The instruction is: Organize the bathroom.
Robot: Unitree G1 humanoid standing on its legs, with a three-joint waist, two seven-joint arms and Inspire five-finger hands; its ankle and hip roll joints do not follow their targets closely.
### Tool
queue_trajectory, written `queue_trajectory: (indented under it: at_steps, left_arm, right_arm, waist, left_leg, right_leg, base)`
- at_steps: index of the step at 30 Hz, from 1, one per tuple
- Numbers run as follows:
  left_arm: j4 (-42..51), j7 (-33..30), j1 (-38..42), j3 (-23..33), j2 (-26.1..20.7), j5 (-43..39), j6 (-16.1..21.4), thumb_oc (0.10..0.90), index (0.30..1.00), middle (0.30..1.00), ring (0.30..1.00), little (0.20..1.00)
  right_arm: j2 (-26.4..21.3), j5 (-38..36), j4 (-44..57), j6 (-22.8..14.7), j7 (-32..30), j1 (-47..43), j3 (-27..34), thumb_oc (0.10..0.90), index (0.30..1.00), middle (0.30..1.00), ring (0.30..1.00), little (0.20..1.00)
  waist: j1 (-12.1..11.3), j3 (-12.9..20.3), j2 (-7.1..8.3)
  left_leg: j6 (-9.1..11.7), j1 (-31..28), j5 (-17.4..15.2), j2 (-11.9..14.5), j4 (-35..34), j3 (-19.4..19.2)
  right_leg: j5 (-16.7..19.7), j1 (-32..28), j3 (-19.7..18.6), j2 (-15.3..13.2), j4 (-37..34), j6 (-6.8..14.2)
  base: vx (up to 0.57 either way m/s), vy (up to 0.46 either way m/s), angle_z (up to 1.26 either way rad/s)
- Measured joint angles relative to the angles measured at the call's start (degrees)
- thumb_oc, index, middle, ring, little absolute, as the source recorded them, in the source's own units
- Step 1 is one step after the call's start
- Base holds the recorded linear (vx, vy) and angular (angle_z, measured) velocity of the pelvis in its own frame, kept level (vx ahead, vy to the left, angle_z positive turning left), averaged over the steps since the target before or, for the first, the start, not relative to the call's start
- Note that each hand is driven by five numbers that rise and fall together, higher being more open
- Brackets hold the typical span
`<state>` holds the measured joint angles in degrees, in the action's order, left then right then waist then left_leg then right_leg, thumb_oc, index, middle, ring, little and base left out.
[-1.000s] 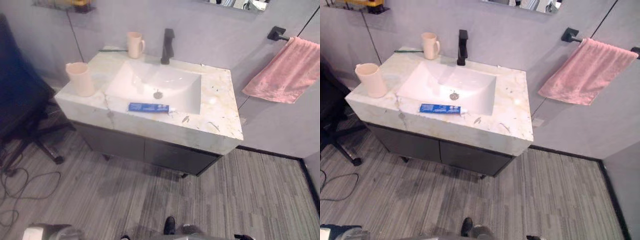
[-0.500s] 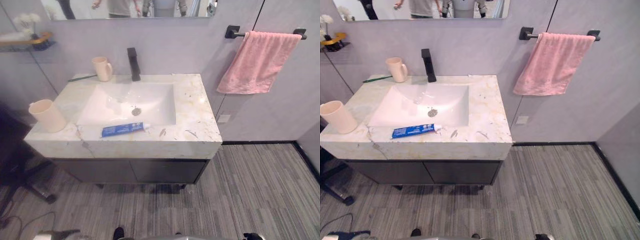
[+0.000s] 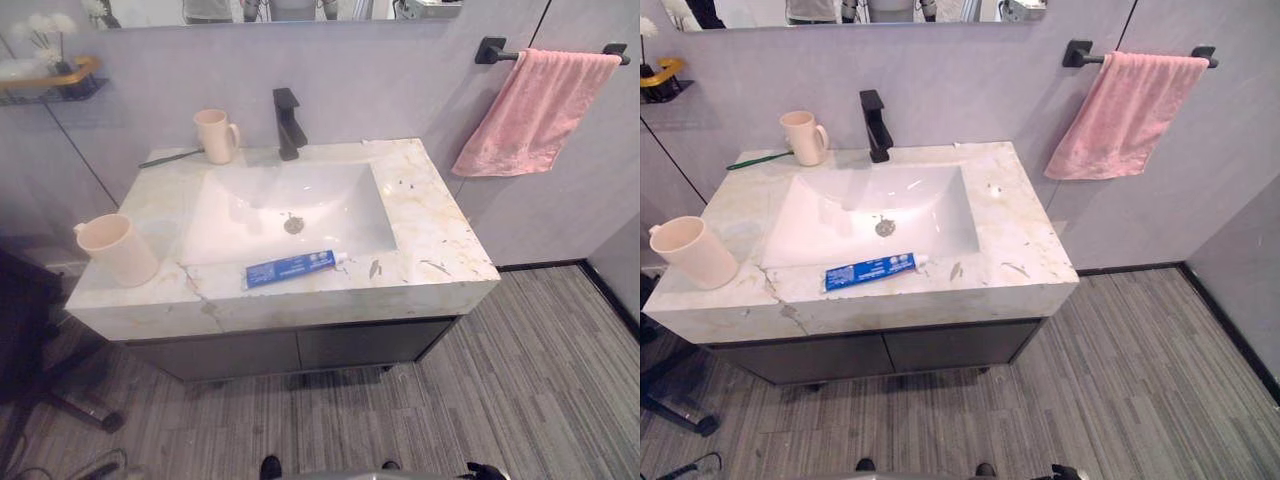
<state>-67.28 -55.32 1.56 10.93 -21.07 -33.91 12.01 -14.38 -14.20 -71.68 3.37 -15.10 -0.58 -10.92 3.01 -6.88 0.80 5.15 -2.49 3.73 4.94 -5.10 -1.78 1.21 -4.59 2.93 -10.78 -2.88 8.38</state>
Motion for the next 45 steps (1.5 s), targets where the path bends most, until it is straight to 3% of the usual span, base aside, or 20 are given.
queue_trajectory:
  at_steps: [5, 9, 12, 15, 16, 18, 20, 23, 26, 27, 28, 30, 32, 33, 34, 35, 36, 38, 43, 45]
  left_arm:
    - [14.14, -13.83, 0.67, 13.01, -3.49, -6.1, 12.76, 0.8, 0.9, 0.9, 0.9, 0.9]
    - [28.02, -23.67, 1.95, 17.37, -14.98, -4.89, 13.41, 0.8, 0.9, 0.9, 0.9, 0.9]
    - [43.23, -25.57, 3.25, 21.56, -28.32, 0.9, 9.99, 0.8, 0.9, 0.9, 0.9, 0.9]
    - [59.39, -26.43, 5.46, 24.22, -36.14, 5.73, 2.06, 0.8, 0.9, 0.9, 0.9, 0.9]
    - [69.95, -26.83, 8.94, 25.02, -38.98, 9.26, -2.79, 0.8, 0.9, 0.9, 0.9, 0.9]
    - [76.05, -26.69, 11.53, 24.7, -42.58, 16.07, -6.56, 0.8, 0.9, 0.9, 0.9, 0.9]
    - [79.68, -24.19, 13.64, 24.61, -44.2, 21.91, -10.37, 0.8, 0.9, 0.9, 0.9, 0.9]
    - [80.17, -13.46, 17.67, 22.64, -44.95, 24.79, -16.64, 0.8, 0.9, 0.9, 0.9, 0.9]
    - [75.44, 3.5, 21.94, 16.05, -49.35, 25.28, -20.72, 0.8, 0.9, 0.9, 0.9, 0.9]
    - [73.35, 11.0, 23.84, 11.03, -53.03, 24.67, -22.54, 0.8, 0.9, 0.9, 0.9, 0.9]
    - [71.95, 15.19, 25.95, 6.68, -55.63, 23.7, -23.3, 0.8, 0.9, 0.9, 0.9, 0.9]
    - [69.79, 28.12, 30.58, -4.0, -61.3, 19.8, -24.98, 0.8, 0.9, 0.9, 0.9, 0.9]
    - [66.29, 40.44, 38.7, -17.71, -62.99, 16.44, -24.63, 0.8, 0.9, 0.9, 0.9, 0.9]
    - [64.89, 43.75, 41.46, -22.1, -63.22, 16.01, -24.59, 0.8, 0.9, 0.9, 0.9, 0.9]
    - [63.42, 47.25, 44.1, -26.72, -63.41, 15.75, -24.6, 0.8, 0.9, 0.9, 0.9, 0.9]
    - [60.69, 54.69, 48.23, -35.52, -63.48, 14.78, -24.17, 0.8, 0.9, 0.9, 0.9, 0.9]
    - [59.99, 56.89, 49.52, -38.36, -63.43, 14.09, -23.95, 0.8, 0.9, 0.9, 0.9, 0.9]
    - [55.34, 67.33, 63.13, -58.61, -63.04, 14.0, -21.5, 0.8, 0.9, 0.9, 0.9, 0.9]
    - [49.11, 79.11, 74.22, -72.93, -61.97, 14.23, -17.45, 0.8, 0.9, 0.9, 0.9, 0.9]
    - [47.01, 83.0, 75.16, -73.53, -61.73, 16.22, -17.07, 0.8, 0.9, 0.9, 0.9, 0.9]
  right_arm:
    - [-1.03, -0.2, -0.06, 0.5, -0.12, 2.18, 1.29, 0.8, 0.9, 0.9, 0.9, 0.9]
    - [-1.13, -0.14, -0.03, 2.0, 0.05, 3.13, 0.17, 0.8, 0.9, 0.9, 0.9, 0.9]
    - [-1.06, -0.11, 0.33, 2.13, 0.59, 3.26, -0.99, 0.8, 0.9, 0.9, 0.9, 0.9]
    - [-0.77, -0.15, 0.74, 2.55, 0.89, 3.52, -1.53, 0.8, 0.9, 0.9, 0.9, 0.9]
    - [-0.43, -0.15, 0.57, 3.3, 1.07, 3.8, -1.75, 0.8, 0.9, 0.9, 0.9, 0.9]
    - [-0.3, -0.13, 0.59, 3.81, 1.14, 3.66, -1.95, 0.8, 0.9, 0.9, 0.9, 0.9]
    - [-0.34, -0.09, 0.57, 4.81, 1.19, 3.97, -2.06, 0.8, 0.9, 0.9, 0.9, 0.9]
    - [-0.49, 0.06, 0.11, 7.03, 1.87, 4.46, -2.12, 0.8, 0.9, 0.9, 0.9, 0.9]
    - [-0.55, 0.28, -1.35, 8.85, 2.95, 4.57, -2.11, 0.8, 0.9, 0.9, 0.9, 0.9]
    - [-0.78, 0.31, -2.5, 9.23, 3.76, 4.43, -2.17, 0.8, 0.9, 0.9, 0.9, 0.9]
    - [-1.02, 0.33, -2.94, 9.63, 4.28, 4.35, -2.22, 0.8, 0.9, 0.9, 0.9, 0.9]
    - [-2.16, 0.36, -4.27, 10.97, 5.68, 3.54, -2.34, 0.8, 0.9, 0.9, 0.9, 0.9]
    - [-3.39, 0.33, -5.16, 12.22, 8.0, 3.07, -3.33, 0.8, 0.9, 0.9, 0.9, 0.9]
    - [-3.69, 0.31, -5.17, 12.63, 8.56, 2.89, -3.36, 0.8, 0.9, 0.9, 0.9, 0.9]
    - [-4.01, 0.32, -5.3, 13.13, 9.25, 2.52, -3.38, 0.8, 0.9, 0.9, 0.9, 0.9]
    - [-4.7, 0.28, -5.69, 14.02, 10.66, 1.65, -3.48, 0.8, 0.9, 0.9, 0.9, 0.9]
    - [-4.96, 0.27, -5.64, 14.33, 11.13, 1.41, -3.7, 0.8, 0.9, 0.9, 0.9, 0.9]
    - [-4.85, 0.24, -6.24, 16.57, 13.34, 0.6, -4.37, 0.8, 0.9, 0.9, 0.9, 0.9]
    - [-3.5, 0.02, -6.3, 18.77, 14.57, -0.84, -4.3, 0.8, 0.9, 0.9, 0.9, 0.9]
    - [-3.43, 0.03, -6.41, 19.72, 14.65, -0.98, -4.25, 0.8, 0.9, 0.9, 0.9, 0.9]
  waist:
    - [-0.8, 1.15, 0.16]
    - [-1.51, 2.54, 1.09]
    - [-2.72, 3.82, 2.81]
    - [-3.27, 4.25, 3.34]
    - [-3.58, 4.61, 3.51]
    - [-3.02, 5.26, 2.65]
    - [-2.08, 6.48, 0.48]
    - [-1.64, 8.42, -2.07]
    - [-1.5, 9.27, -3.56]
    - [-1.34, 9.38, -4.52]
    - [-1.36, 9.71, -4.08]
    - [-1.33, 9.46, -5.01]
    - [-1.35, 9.31, -6.16]
    - [-1.43, 9.61, -5.56]
    - [-1.41, 9.39, -6.19]
    - [-1.11, 9.32, -6.96]
    - [-1.09, 9.07, -7.09]
    - [-1.19, 8.51, -7.05]
    - [-0.77, 7.36, -5.42]
    - [-0.4, 7.24, -5.26]
  left_leg:
    - [1.66, 0.03, 0.36, 3.05, -0.07, 1.15]
    - [2.51, -0.05, 0.53, 4.66, -0.09, 2.08]
    - [2.98, -0.21, 0.2, 5.23, -0.09, 2.01]
    - [2.98, -0.22, 0.19, 4.97, -0.09, 1.99]
    - [2.95, -0.13, 0.19, 4.73, -0.09, 2.0]
    - [2.93, -0.12, 0.17, 4.52, -0.09, 1.71]
    - [2.95, -0.18, 0.19, 4.43, -0.08, 1.31]
    - [3.12, -0.56, 0.22, 4.61, -0.09, 0.99]
    - [3.09, -0.84, 0.05, 5.04, -0.1, 0.25]
    - [3.18, -0.85, 0.12, 5.3, -0.1, -0.77]
    - [3.36, -0.86, 0.24, 5.5, -0.1, -1.4]
    - [3.58, -0.84, 0.38, 5.57, -0.1, -2.43]
    - [3.64, -0.76, 0.54, 5.66, -0.1, -2.63]
    - [3.58, -0.8, 0.65, 5.69, -0.09, -2.66]
    - [3.56, -0.7, 0.73, 5.75, -0.1, -2.67]
    - [3.37, -0.04, 1.11, 5.79, -0.09, -2.73]
    - [3.19, 0.04, 1.31, 5.77, -0.09, -2.77]
    - [3.67, 0.14, 1.79, 5.78, -0.07, -2.97]
    - [3.7, 0.09, 1.8, 5.66, -0.04, -3.16]
    - [3.7, 0.1, 1.79, 5.52, -0.05, -3.2]
  right_leg:
    - [0.61, -1.9, 1.94, 3.05, -1.68, -1.12]
    - [0.09, -2.5, 3.23, 4.67, -1.77, -2.15]
    - [-0.11, -2.59, 3.25, 5.18, -2.02, -2.44]
    - [-0.05, -2.63, 3.34, 4.92, -2.02, -2.33]
    - [0.0, -2.61, 3.35, 4.74, -2.02, -2.25]
    - [0.1, -2.6, 3.11, 4.52, -2.02, -2.08]
    - [0.21, -2.5, 2.81, 4.38, -2.02, -1.94]
    - [0.21, -2.46, 2.66, 4.56, -2.02, -1.9]
    - [0.16, -2.52, 2.37, 4.89, -2.03, -1.92]
    - [0.17, -2.5, 2.34, 4.9, -2.03, -1.92]
    - [0.19, -2.54, 2.37, 4.95, -2.03, -1.89]
    - [0.01, -2.32, 2.19, 4.79, -2.04, -1.72]
    - [0.15, -2.12, 2.14, 4.83, -2.04, -1.62]
    - [0.33, -2.07, 2.13, 4.84, -2.04, -1.62]
    - [0.38, -1.98, 2.12, 4.91, -2.04, -1.67]
    - [0.8, -1.23, 2.03, 4.93, -2.04, -1.6]
    - [1.17, -1.16, 1.98, 4.93, -2.03, -1.64]
    - [1.39, -1.18, 1.88, 4.96, -2.01, -1.59]
    - [1.39, -1.14, 1.71, 4.83, -1.71, -1.59]
    - [1.39, -1.12, 1.72, 4.67, -1.71, -1.59]
  base:
    - [0.02, -0.032, 0.1]
    - [0.05, -0.034, 0.13]
    - [0.04, -0.044, -0.01]
    - [0.04, -0.056, 0.02]
    - [0.0, 0.0, 0.0]
    - [0.01, -0.03, -0.06]
    - [0.01, -0.016, -0.08]
    - [0.0, 0.001, -0.05]
    - [0.0, 0.002, -0.04]
    - [0.0, 0.0, 0.0]
    - [0.0, 0.0, 0.0]
    - [-0.03, -0.025, -0.06]
    - [-0.05, -0.034, -0.06]
    - [-0.03, -0.02, -0.03]
    - [-0.03, -0.023, -0.05]
    - [-0.03, -0.024, -0.04]
    - [-0.04, -0.022, -0.06]
    - [-0.03, -0.007, -0.04]
    - [-0.01, 0.004, -0.02]
    - [0.0, 0.0, 0.0]
